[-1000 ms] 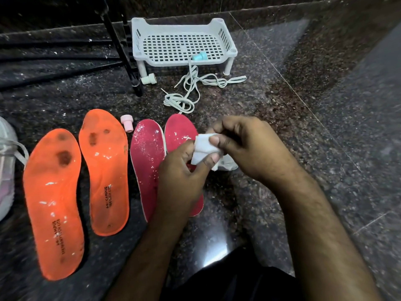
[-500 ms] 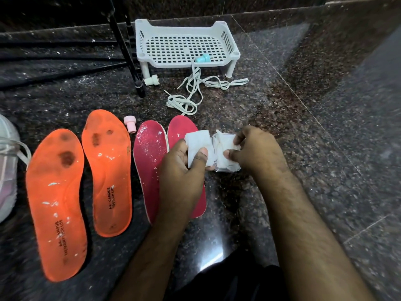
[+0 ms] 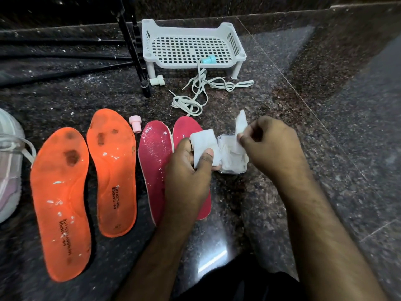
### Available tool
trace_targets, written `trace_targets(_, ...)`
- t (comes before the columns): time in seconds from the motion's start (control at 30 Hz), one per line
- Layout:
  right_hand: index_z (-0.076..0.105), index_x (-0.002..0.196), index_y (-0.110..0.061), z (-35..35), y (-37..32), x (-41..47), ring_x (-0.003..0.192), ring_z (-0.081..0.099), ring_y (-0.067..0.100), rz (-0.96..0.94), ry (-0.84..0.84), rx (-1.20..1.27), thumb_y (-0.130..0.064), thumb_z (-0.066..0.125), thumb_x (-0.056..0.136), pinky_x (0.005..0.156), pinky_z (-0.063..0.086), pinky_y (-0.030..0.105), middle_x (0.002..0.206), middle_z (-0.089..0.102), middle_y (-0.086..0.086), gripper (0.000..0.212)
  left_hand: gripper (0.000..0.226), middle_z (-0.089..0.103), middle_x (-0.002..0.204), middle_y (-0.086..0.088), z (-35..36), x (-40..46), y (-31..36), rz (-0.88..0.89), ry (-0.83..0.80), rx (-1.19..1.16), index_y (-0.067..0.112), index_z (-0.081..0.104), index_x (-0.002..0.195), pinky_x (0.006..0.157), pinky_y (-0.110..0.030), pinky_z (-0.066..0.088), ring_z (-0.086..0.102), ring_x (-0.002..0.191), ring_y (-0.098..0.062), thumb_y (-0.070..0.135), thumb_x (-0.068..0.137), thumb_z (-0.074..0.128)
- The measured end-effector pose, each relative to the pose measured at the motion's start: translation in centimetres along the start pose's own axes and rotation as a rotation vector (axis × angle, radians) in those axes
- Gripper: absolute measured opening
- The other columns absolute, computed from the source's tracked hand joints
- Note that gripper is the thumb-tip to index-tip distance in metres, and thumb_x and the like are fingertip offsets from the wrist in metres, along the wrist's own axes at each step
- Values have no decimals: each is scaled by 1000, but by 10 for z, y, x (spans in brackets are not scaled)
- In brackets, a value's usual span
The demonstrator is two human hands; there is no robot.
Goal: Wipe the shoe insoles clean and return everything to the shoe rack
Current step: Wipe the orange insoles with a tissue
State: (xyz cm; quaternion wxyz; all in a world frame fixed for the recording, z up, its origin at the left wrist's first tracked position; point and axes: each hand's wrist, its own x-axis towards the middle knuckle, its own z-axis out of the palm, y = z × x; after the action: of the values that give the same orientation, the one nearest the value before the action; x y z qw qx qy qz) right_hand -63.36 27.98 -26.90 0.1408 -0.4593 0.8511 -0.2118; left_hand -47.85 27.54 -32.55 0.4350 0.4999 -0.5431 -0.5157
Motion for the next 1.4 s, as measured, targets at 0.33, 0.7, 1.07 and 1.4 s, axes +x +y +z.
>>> trace_targets(0.33,59,94,-25,3,2,1,63,57,9,-50,-83,176,-18,78,81,56,46,17,76,65,-5,24,19,75,98,6,1,-1,-1,-39,11,19,26,60,111,78,-51,59,75,85,-16,18,94,60)
trace_targets(0.7,63,92,-21,16,7,4,77,59,17,16,-205,-22,-27,82,77,66,38,24,79,61,-5,25,23,76,100,2,5,-3,6,-99,-20,-89,18,58,117,54,-19,49,76,78,-16,5,98,56)
trace_targets(1.07,62,92,-24,13,-3,5,83,61,16,-98,-1,-49,-43,80,77,74,51,32,91,65,-1,30,21,74,96,-1,4,2,-4,-78,17,-59,24,57,113,70,-39,55,73,80,-23,23,92,54)
trace_targets(1.4,65,85,-21,26,-24,-2,61,57,5,-423,-264,167,-39,66,92,59,43,20,76,67,-6,19,22,72,93,-6,-1,9,-6,-90,-1,-50,21,50,113,61,-32,50,71,68,-20,28,92,52)
